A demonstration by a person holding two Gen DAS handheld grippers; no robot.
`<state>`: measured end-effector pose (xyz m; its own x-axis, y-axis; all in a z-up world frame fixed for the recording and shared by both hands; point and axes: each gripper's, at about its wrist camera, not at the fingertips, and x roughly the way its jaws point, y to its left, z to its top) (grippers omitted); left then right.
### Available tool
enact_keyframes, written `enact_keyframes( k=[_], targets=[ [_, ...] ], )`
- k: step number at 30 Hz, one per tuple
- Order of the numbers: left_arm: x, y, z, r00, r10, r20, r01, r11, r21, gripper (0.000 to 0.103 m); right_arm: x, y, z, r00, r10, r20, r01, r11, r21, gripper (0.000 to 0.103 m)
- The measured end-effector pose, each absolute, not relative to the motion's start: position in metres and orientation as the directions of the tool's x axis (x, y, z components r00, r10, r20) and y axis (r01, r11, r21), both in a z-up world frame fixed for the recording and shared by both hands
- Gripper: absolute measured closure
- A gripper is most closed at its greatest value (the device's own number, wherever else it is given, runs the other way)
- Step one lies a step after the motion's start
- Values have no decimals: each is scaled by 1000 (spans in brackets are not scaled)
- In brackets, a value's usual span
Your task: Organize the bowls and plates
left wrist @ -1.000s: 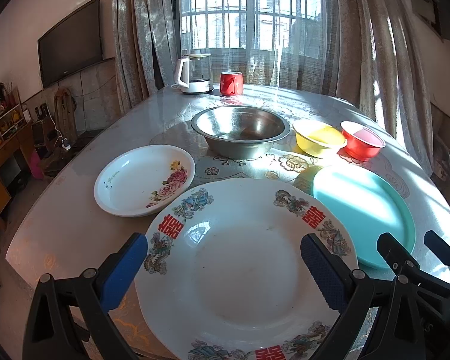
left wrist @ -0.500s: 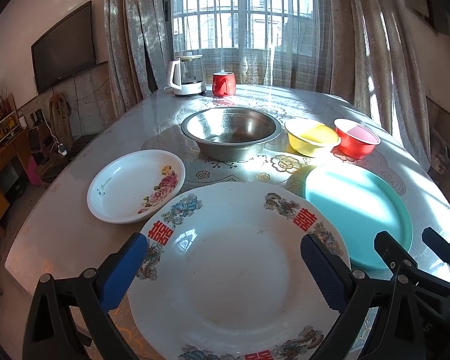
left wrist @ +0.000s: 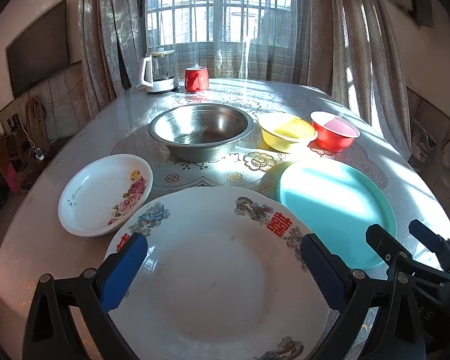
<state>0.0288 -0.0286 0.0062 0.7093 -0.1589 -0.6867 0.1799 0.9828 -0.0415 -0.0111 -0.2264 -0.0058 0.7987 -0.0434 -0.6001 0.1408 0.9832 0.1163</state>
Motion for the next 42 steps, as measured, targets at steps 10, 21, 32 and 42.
enact_keyframes(
  k=[10, 21, 32, 42],
  targets=[
    [70, -45, 14, 583, -286, -760, 317, 942, -111, 37, 1, -292, -12, 762, -17, -648, 236, 938, 252, 25],
    [131, -79, 0, 421, -318, -850, 398, 906, -142, 79, 19, -332, -36, 691, -37, -722, 316, 914, 256, 67],
    [160, -109, -28, 338, -276, -900, 462, 882, -97, 93, 27, -330, -42, 677, -30, -735, 285, 932, 225, 84],
    [170, -129, -35, 340, -260, -904, 507, 860, -57, 93, 35, -336, -41, 671, -45, -740, 284, 938, 201, 93]
  ],
)
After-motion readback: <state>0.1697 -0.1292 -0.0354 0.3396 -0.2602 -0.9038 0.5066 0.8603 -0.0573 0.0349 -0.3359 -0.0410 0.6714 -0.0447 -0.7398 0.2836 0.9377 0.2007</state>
